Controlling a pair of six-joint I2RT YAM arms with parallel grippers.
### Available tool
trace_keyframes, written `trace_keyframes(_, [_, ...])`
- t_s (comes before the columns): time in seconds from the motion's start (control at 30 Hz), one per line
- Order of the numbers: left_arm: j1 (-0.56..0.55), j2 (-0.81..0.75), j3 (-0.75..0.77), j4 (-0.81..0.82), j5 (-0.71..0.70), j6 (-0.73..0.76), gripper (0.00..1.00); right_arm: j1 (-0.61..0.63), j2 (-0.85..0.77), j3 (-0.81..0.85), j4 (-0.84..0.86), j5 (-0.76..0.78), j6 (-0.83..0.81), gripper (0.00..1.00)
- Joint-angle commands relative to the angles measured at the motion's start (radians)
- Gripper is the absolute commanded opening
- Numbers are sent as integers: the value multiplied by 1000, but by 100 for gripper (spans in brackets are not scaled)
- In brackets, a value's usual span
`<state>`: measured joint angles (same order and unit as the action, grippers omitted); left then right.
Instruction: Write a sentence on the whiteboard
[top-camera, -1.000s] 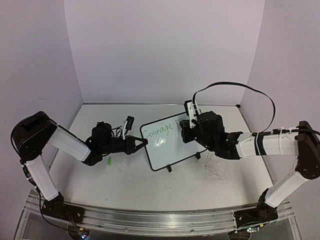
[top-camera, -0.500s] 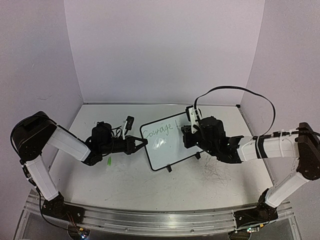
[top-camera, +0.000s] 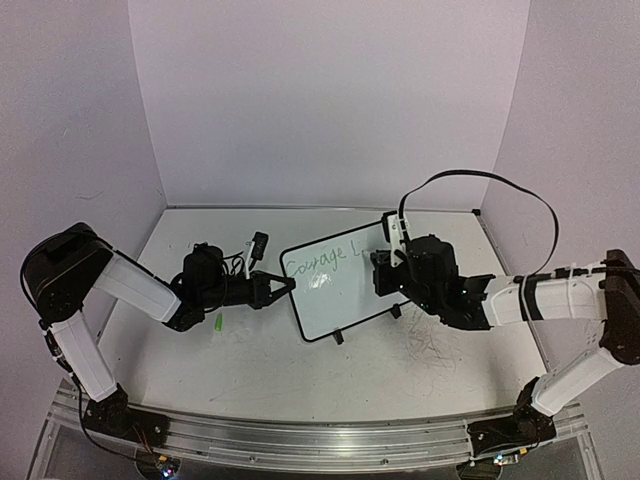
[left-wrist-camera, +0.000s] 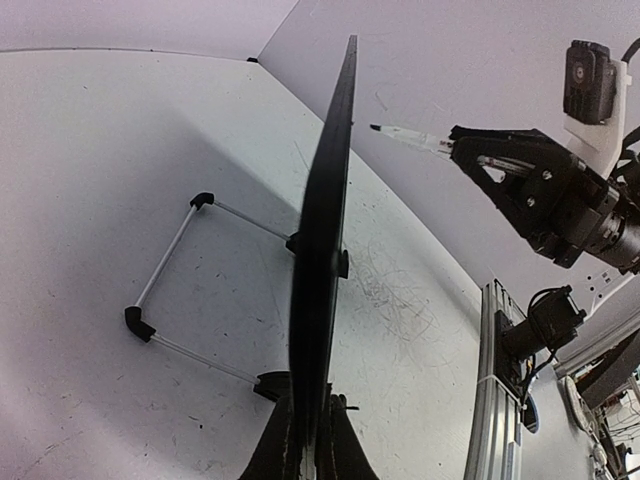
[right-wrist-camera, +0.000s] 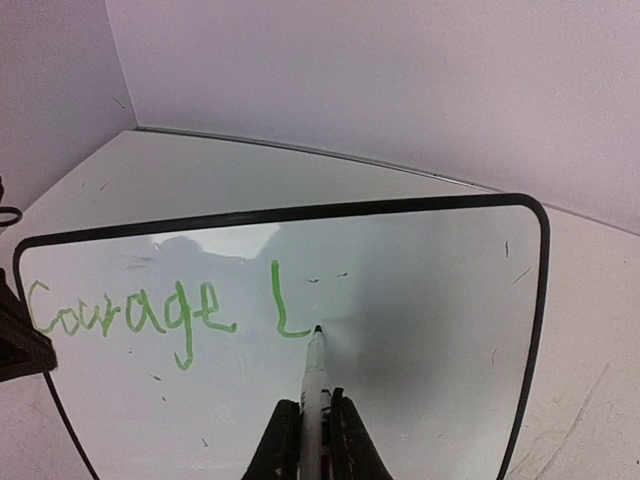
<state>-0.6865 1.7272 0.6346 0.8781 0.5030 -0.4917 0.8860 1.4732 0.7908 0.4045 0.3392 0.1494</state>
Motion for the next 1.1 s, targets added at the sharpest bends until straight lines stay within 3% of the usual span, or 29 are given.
trace_keyframes(0.0, [4, -28, -2, -66, -28, 27, 0, -3, -86, -23, 112, -97, -40, 0])
trace_keyframes(1.07, [4, -45, -10, -71, -31, 36, 0, -2, 70, 78, 47, -11, -14, 0])
